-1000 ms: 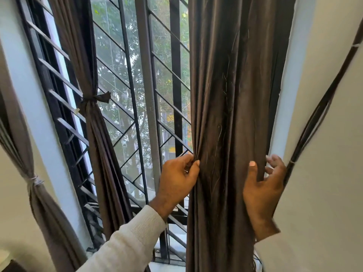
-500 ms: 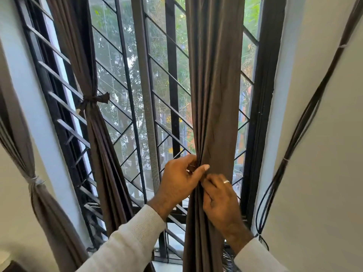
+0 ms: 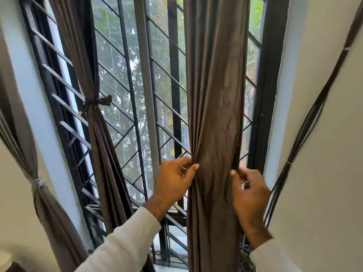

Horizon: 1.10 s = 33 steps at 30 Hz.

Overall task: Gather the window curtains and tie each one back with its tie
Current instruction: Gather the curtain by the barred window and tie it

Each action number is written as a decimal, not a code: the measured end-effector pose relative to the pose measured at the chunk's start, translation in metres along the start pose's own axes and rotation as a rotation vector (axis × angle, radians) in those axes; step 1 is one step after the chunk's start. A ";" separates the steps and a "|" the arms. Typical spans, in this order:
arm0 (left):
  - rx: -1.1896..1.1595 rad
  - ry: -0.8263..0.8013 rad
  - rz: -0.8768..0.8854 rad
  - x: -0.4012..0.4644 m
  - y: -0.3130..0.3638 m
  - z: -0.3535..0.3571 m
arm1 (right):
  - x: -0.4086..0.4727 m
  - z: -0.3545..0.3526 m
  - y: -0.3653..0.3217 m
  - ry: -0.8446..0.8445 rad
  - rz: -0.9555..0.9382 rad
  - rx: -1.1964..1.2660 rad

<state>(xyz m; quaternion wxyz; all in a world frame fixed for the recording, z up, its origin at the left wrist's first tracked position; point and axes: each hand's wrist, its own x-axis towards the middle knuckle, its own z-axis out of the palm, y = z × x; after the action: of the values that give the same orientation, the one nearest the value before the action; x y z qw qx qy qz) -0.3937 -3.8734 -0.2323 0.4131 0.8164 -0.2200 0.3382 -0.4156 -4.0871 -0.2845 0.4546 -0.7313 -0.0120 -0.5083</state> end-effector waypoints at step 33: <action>-0.062 -0.150 0.102 0.009 -0.003 0.019 | -0.038 0.036 -0.008 -0.332 -0.314 -0.105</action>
<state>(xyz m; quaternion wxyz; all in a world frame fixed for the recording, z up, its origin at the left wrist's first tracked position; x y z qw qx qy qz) -0.3786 -3.8877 -0.2357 0.4027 0.8142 -0.3020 0.2895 -0.4111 -4.0410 -0.3101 0.3229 -0.8167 -0.1738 -0.4455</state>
